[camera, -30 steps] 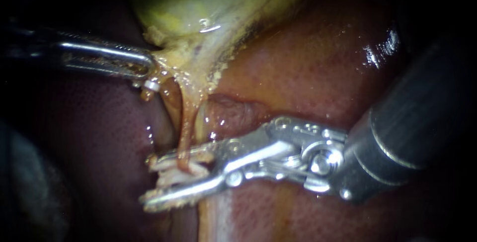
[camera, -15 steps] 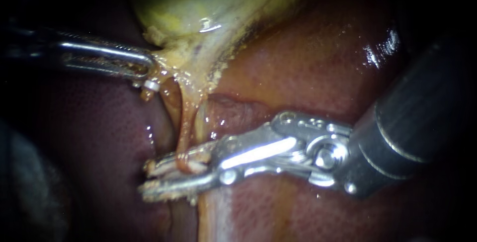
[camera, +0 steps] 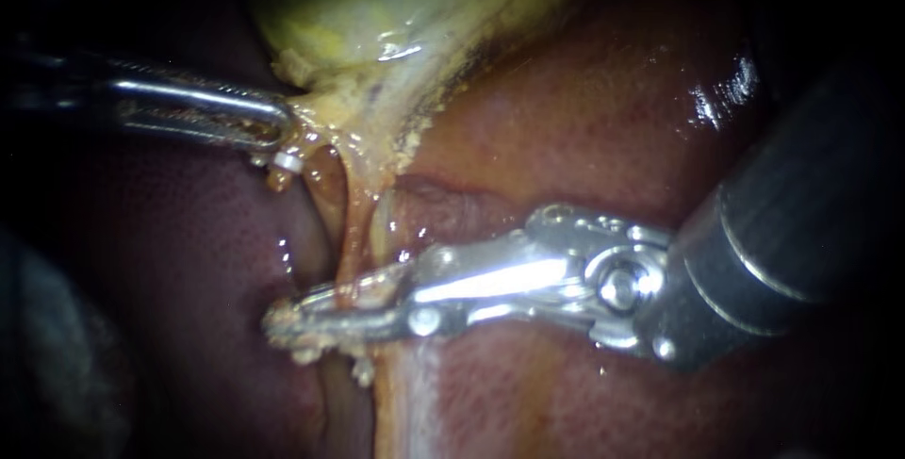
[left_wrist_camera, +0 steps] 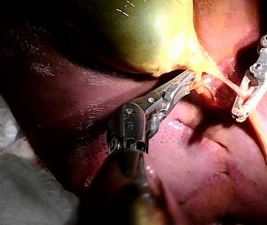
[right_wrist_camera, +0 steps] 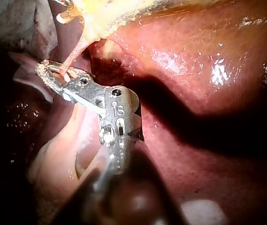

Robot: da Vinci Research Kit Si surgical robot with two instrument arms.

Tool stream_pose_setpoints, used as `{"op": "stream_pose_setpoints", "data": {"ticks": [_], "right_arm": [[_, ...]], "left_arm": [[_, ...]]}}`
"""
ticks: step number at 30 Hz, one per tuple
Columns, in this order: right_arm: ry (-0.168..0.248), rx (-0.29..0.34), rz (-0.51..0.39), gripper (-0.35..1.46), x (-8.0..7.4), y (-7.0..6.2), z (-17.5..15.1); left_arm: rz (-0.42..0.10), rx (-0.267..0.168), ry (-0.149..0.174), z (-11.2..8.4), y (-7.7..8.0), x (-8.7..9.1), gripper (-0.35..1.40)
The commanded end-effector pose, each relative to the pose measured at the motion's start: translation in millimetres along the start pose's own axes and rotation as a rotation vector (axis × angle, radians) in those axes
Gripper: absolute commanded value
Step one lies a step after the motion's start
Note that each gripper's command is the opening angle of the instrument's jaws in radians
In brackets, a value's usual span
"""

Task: Clipping second clip right tube

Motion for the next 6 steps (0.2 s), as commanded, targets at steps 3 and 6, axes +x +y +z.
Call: {"op": "stream_pose_setpoints", "data": {"ticks": [3, 6], "right_arm": [[0.001, -0.002, -0.001, -0.35, -0.1, 0.1, 0.1], [0.001, -0.002, 0.004, -0.35, -0.2, 0.2, 0.1]], "left_arm": [[0.0, 0.0, 0.0, 0.0, 0.0, 0.0, -0.35], [0.0, 0.0, 0.0, 0.1, -0.1, 0.0, -0.35]]}}
